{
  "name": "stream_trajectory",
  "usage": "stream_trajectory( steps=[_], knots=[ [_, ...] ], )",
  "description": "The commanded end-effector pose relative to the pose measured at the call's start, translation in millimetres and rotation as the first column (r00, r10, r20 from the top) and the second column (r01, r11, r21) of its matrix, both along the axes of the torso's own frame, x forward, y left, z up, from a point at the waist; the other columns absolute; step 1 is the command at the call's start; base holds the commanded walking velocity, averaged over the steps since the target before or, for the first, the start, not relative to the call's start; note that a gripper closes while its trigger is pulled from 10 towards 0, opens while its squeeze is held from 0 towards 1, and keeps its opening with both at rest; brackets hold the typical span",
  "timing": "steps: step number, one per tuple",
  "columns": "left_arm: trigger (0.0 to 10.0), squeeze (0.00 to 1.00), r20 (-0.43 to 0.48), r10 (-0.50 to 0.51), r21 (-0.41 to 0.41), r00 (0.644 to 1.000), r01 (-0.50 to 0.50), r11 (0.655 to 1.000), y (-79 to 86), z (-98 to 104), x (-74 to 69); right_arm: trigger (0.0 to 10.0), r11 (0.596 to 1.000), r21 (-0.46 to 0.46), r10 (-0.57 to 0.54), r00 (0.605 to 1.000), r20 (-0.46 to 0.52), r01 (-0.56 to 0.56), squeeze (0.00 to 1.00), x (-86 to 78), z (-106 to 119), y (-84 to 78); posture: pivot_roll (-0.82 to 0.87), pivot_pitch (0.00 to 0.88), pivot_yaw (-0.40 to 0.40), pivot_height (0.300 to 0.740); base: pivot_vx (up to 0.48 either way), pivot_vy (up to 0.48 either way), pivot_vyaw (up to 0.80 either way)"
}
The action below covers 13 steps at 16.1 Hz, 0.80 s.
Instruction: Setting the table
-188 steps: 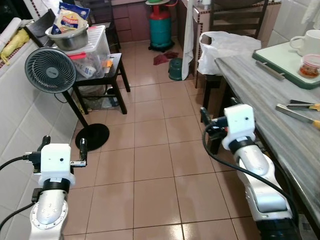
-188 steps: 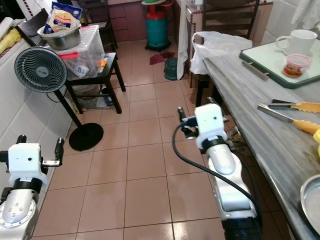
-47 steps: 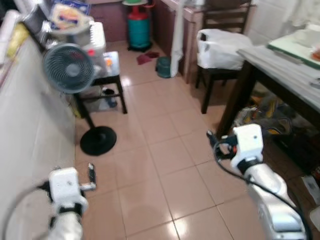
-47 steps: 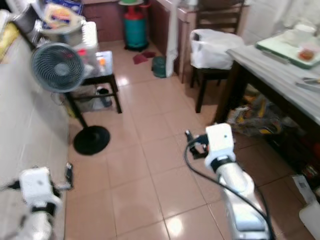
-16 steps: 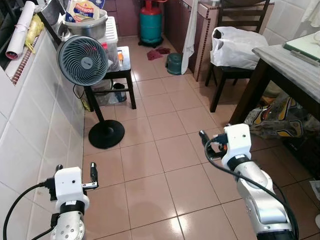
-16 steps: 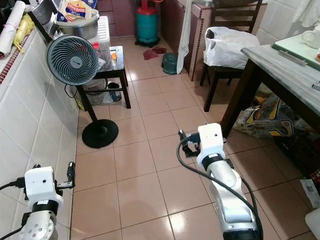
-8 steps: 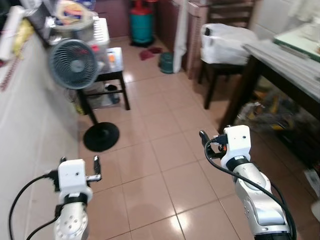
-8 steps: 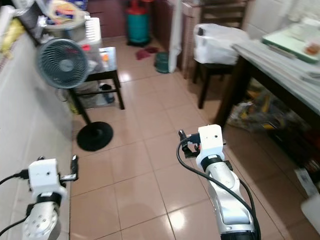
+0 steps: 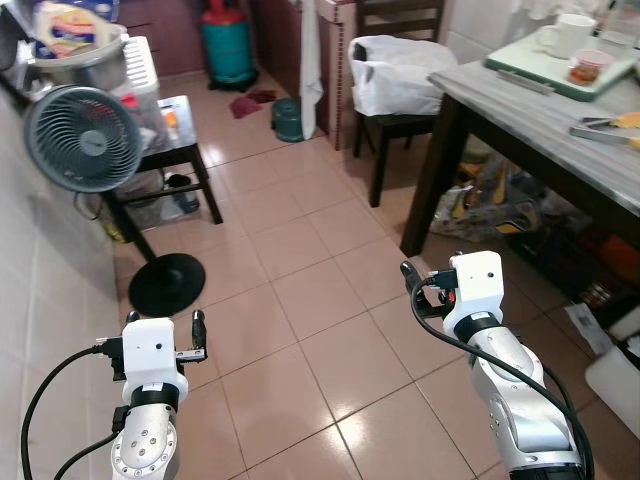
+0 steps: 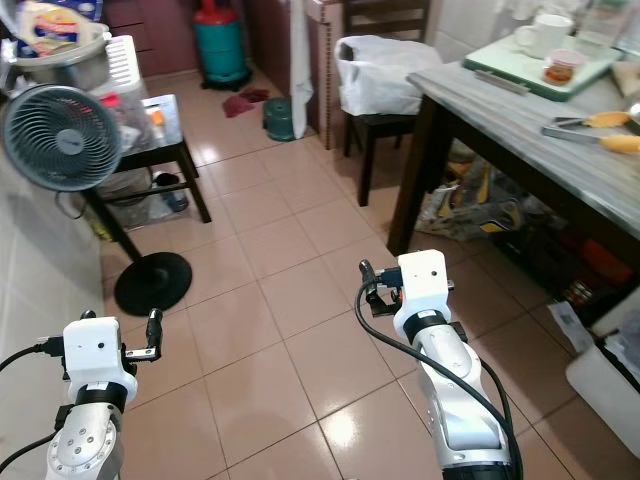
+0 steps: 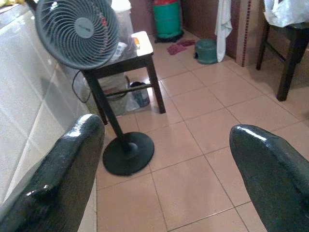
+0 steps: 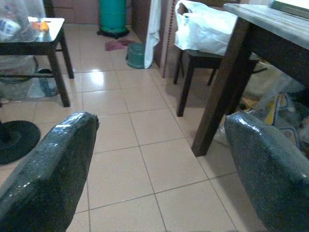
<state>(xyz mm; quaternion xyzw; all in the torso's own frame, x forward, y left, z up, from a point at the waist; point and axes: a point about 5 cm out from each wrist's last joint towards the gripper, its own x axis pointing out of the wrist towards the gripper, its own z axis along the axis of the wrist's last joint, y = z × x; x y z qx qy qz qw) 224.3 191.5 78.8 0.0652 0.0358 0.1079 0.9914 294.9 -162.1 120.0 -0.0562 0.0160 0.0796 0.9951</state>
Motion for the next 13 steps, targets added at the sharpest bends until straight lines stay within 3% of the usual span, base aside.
stream_trajectory(
  steps=[1,13],
  knots=[
    [10.0,0.0,-0.019,0.01,0.017,1.0,-0.01,1.0,4.2,-2.1,-2.2,10.0,1.0,0.0,-0.01,1.0,-0.006,0.01,0.0,-0.9,-0.8,-1.9,-0.2,0.097,0.061,0.74,0.0,0.0,-0.8],
    [10.0,0.0,-0.027,-0.03,-0.005,0.999,0.03,1.0,2.1,-3.0,-1.5,10.0,1.0,-0.003,-0.009,1.0,-0.006,0.009,0.0,0.2,-0.7,-2.2,-0.2,0.096,0.059,0.74,0.0,0.0,-0.8]
  ],
)
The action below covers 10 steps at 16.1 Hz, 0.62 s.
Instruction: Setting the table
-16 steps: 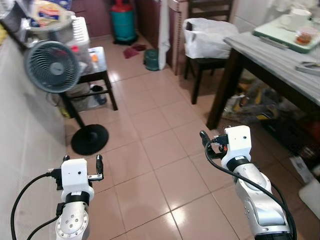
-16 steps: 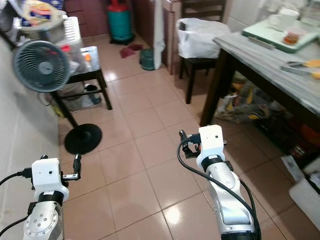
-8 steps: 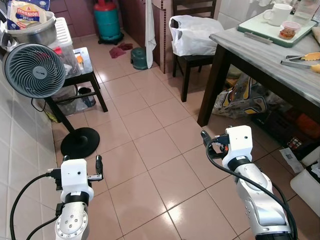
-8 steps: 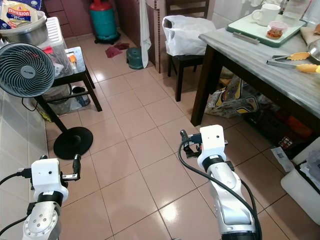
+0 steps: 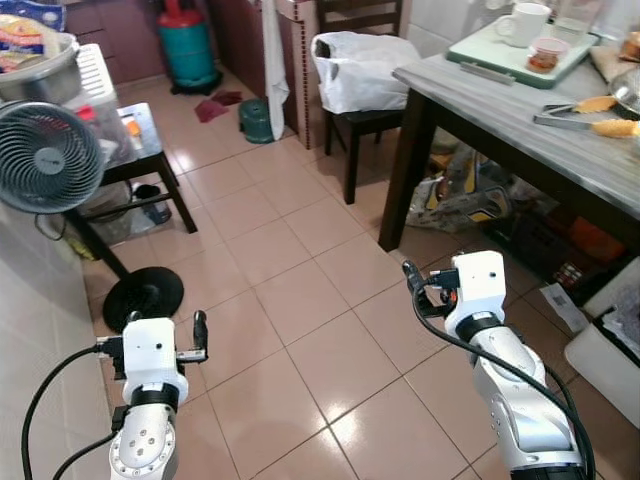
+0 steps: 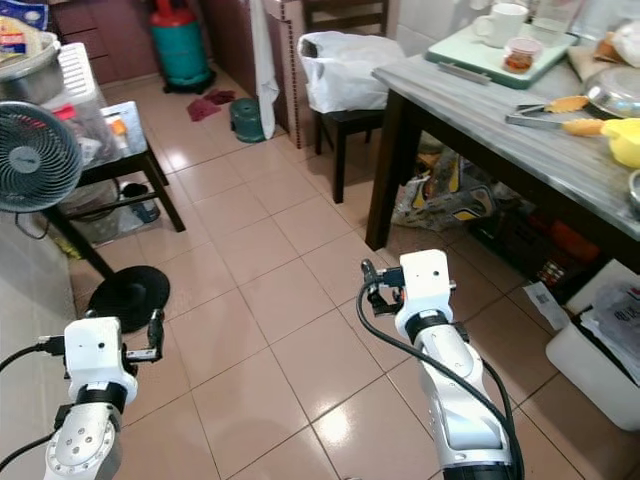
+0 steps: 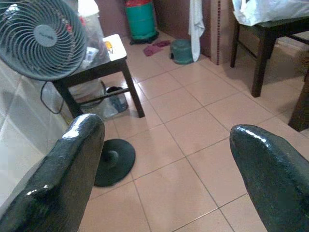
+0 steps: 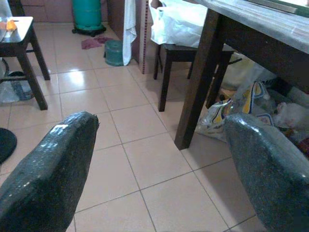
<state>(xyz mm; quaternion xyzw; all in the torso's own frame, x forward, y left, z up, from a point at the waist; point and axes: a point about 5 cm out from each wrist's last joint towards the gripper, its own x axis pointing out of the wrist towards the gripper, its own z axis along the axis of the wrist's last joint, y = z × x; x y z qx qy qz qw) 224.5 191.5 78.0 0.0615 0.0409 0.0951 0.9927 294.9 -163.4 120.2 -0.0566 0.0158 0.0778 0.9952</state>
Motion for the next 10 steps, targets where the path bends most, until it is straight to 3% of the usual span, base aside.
stream_trajectory(
  steps=[1,6,10],
  knots=[
    [10.0,0.0,-0.018,-0.008,0.002,1.0,0.008,1.0,2.1,-2.4,-2.2,10.0,1.0,-0.003,-0.004,1.0,-0.006,0.004,0.0,0.2,-0.9,-1.0,-0.2,0.096,0.059,0.74,0.0,0.0,-0.8],
    [10.0,0.0,-0.022,-0.016,-0.003,1.0,0.016,1.0,1.6,-2.8,-2.6,10.0,1.0,0.009,0.001,1.0,-0.002,-0.001,0.0,1.1,-0.7,-0.3,-0.2,0.094,0.056,0.74,0.0,0.0,-0.8],
    [10.0,0.0,-0.02,-0.034,-0.016,0.999,0.034,0.999,0.2,-2.9,-1.6,10.0,1.0,0.005,0.007,1.0,-0.008,-0.007,0.0,1.5,-0.9,0.9,-0.2,0.087,0.054,0.74,0.0,0.0,0.0]
  ],
)
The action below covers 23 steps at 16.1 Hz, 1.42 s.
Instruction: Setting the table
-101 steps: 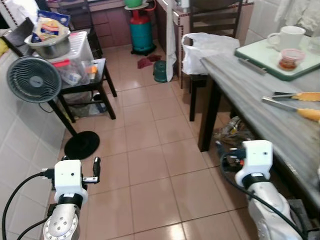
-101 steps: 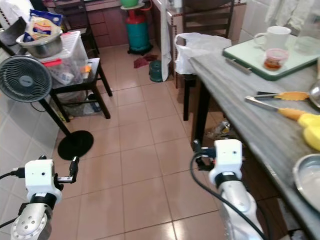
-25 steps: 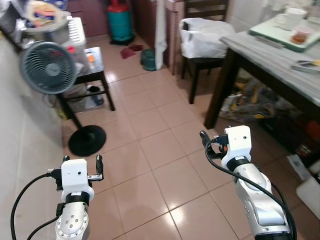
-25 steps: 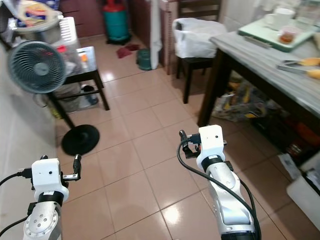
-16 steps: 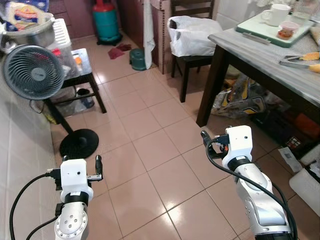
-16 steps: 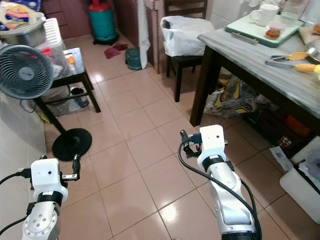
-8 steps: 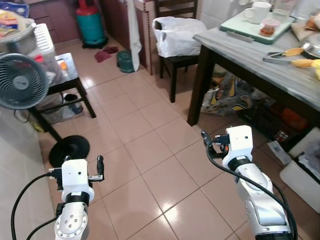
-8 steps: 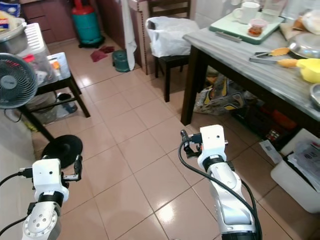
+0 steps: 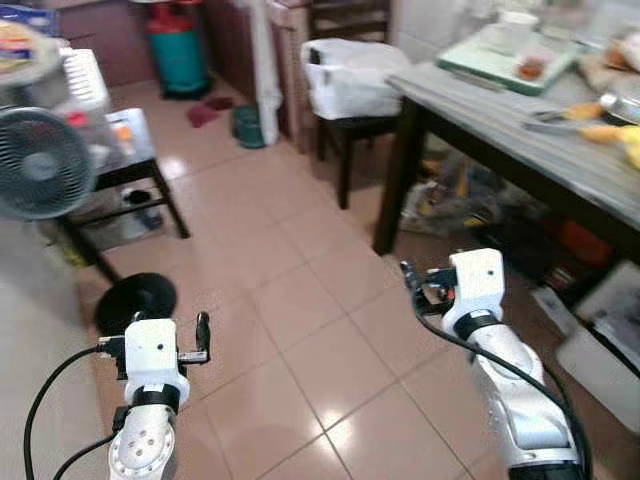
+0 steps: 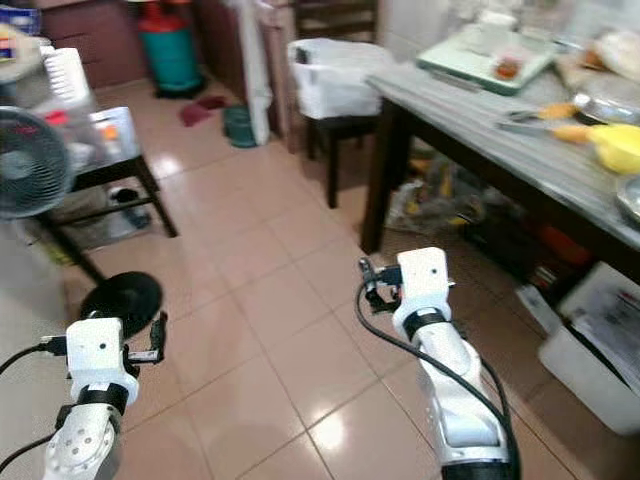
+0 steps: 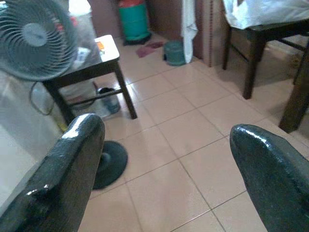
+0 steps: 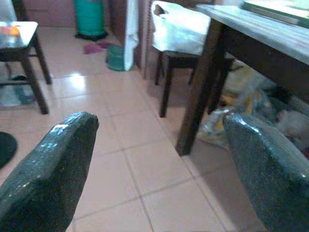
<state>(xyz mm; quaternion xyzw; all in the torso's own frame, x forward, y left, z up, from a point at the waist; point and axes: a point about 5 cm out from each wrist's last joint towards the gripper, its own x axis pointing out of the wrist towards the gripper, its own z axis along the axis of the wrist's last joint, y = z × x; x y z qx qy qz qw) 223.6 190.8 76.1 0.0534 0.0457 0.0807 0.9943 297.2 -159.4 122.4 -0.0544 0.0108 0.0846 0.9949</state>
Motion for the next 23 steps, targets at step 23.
stream_trajectory(
  steps=[23],
  knots=[
    [10.0,0.0,-0.01,-0.04,-0.016,0.999,0.04,0.999,-1.8,-1.7,0.2,10.0,1.0,-0.006,-0.015,1.0,-0.022,0.014,0.0,0.1,-5.3,-4.9,-0.2,0.086,0.059,0.74,0.0,0.0,-0.78]
  ],
)
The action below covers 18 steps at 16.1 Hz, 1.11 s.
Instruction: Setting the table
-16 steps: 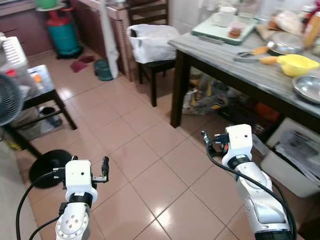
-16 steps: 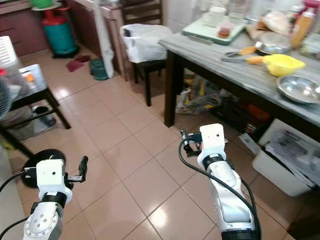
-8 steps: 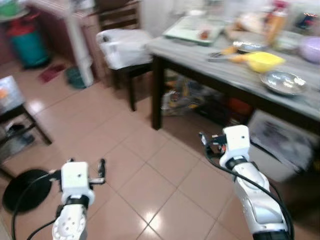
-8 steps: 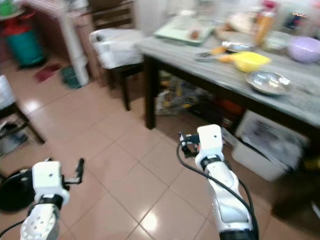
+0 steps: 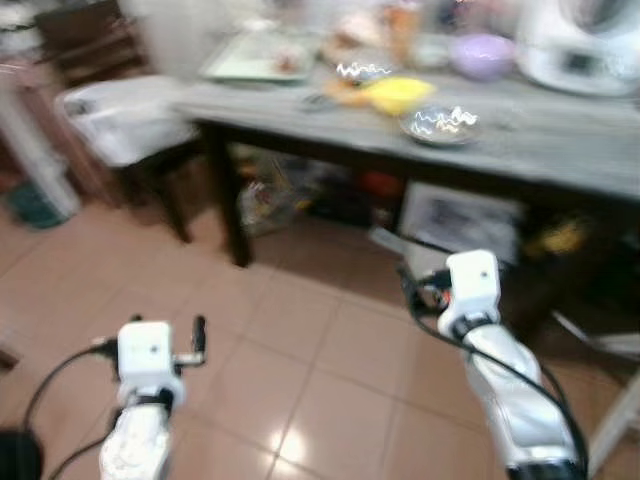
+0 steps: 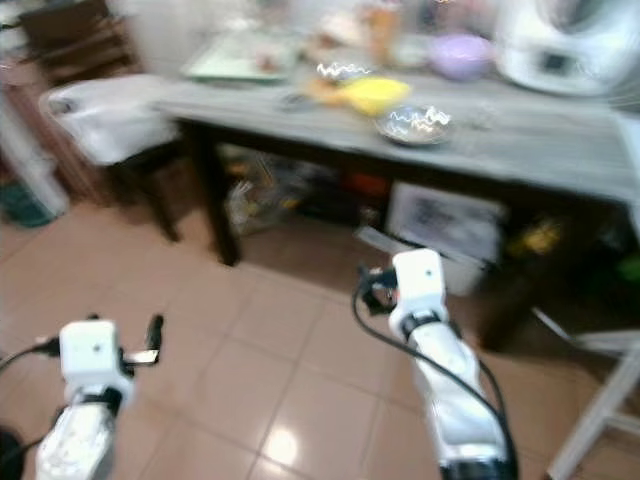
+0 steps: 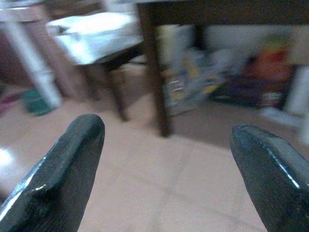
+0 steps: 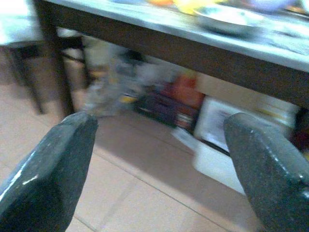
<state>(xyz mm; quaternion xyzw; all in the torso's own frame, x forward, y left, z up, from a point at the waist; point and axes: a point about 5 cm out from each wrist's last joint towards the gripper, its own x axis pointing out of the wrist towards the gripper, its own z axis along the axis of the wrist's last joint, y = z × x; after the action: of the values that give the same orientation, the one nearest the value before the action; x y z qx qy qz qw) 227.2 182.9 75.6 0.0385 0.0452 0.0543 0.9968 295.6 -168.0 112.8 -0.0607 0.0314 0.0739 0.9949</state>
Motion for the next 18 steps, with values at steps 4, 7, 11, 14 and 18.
stream_trajectory(
  steps=[4,7,11,14,18],
  knots=[
    [10.0,0.0,-0.015,0.013,0.025,1.0,-0.013,1.0,7.0,-1.4,-3.9,10.0,1.0,0.014,0.01,1.0,0.016,-0.01,0.0,1.4,3.8,5.5,-0.2,0.088,0.064,0.74,0.0,0.0,-0.79],
    [10.0,0.0,-0.016,0.013,0.029,1.0,-0.012,1.0,6.6,-1.1,-3.7,10.0,1.0,0.016,0.01,1.0,0.016,-0.01,0.0,1.4,3.6,5.9,-0.2,0.089,0.065,0.74,0.0,0.0,-0.79],
    [10.0,0.0,-0.014,0.014,0.029,1.0,-0.013,0.999,6.4,-1.2,-3.3,10.0,1.0,0.013,0.011,1.0,0.016,-0.011,0.0,1.9,3.2,5.8,-0.2,0.088,0.062,0.74,0.0,0.0,-0.79],
    [10.0,0.0,-0.01,0.014,0.038,1.0,-0.014,0.999,6.0,-0.3,-3.3,10.0,1.0,0.015,0.016,1.0,0.014,-0.016,0.0,2.0,2.3,6.1,-0.2,0.09,0.061,0.74,0.0,0.0,-0.75],
    [10.0,0.0,0.001,-0.002,0.032,1.0,0.002,0.999,5.7,1.4,-4.7,10.0,1.0,0.016,0.023,1.0,0.02,-0.024,0.0,1.5,2.6,7.7,-0.19,0.09,0.06,0.74,0.0,0.0,0.0]
  ],
)
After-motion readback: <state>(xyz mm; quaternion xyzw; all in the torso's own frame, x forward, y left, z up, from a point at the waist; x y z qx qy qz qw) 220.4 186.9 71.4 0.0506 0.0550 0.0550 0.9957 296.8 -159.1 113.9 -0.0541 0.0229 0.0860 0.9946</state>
